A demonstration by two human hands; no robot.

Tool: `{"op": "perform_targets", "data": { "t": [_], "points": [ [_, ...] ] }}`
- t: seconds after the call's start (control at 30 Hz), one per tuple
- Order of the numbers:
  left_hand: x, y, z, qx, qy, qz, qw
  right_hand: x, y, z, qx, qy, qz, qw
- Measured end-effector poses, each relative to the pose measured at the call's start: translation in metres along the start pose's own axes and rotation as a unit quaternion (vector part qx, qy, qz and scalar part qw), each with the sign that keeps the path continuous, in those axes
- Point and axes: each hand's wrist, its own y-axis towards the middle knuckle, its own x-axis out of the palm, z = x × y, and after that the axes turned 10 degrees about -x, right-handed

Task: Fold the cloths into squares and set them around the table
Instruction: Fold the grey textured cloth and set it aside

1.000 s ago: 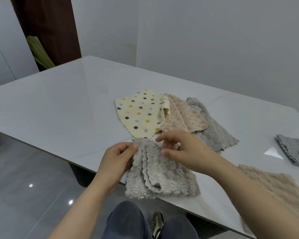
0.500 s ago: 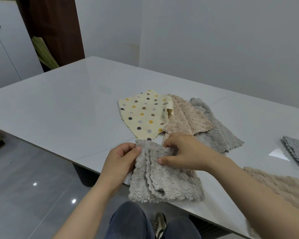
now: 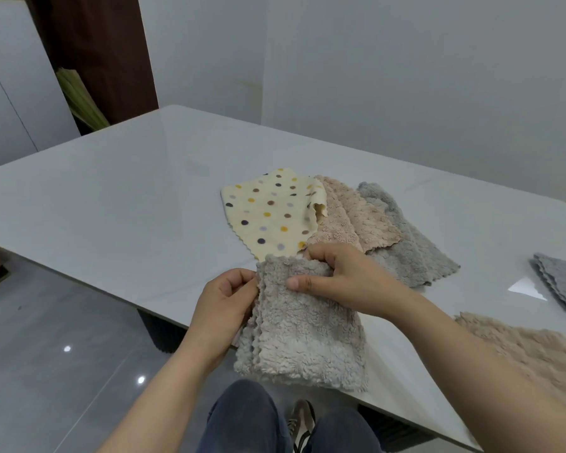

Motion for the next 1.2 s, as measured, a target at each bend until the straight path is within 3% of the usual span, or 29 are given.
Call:
{"op": "perform_targets", "data": {
  "t": [0.43,0.6,0.73,1.0,1.2],
  "points": [
    [-0.001,0.002,-0.003,0.011,0.005,0.001,1.0,0.009,0.001,0.009,0.019,-0.046,-0.01,0.999],
    [0.0,0.0,0.001,-0.004,-0.058,-0.041,0.997,0.012,0.001,0.012,0.019,-0.066,-0.005,0.998],
    [-0.002,0.001,-0.001,0.023,0.014,-0.006,1.0,0.012,0.002,0.011,0.019,-0.066,-0.002,0.998],
    [-0.001,0.004,0.0,0.007,0.038,0.032,0.999,-0.014,-0.012,0.009,0.04,-0.156,-0.009,0.987],
    [0.012,0.006,0.011,0.003,0.184,0.077,0.98,-0.005,-0.012,0.017,-0.034,-0.283,0.031,0.958]
  ]
}}
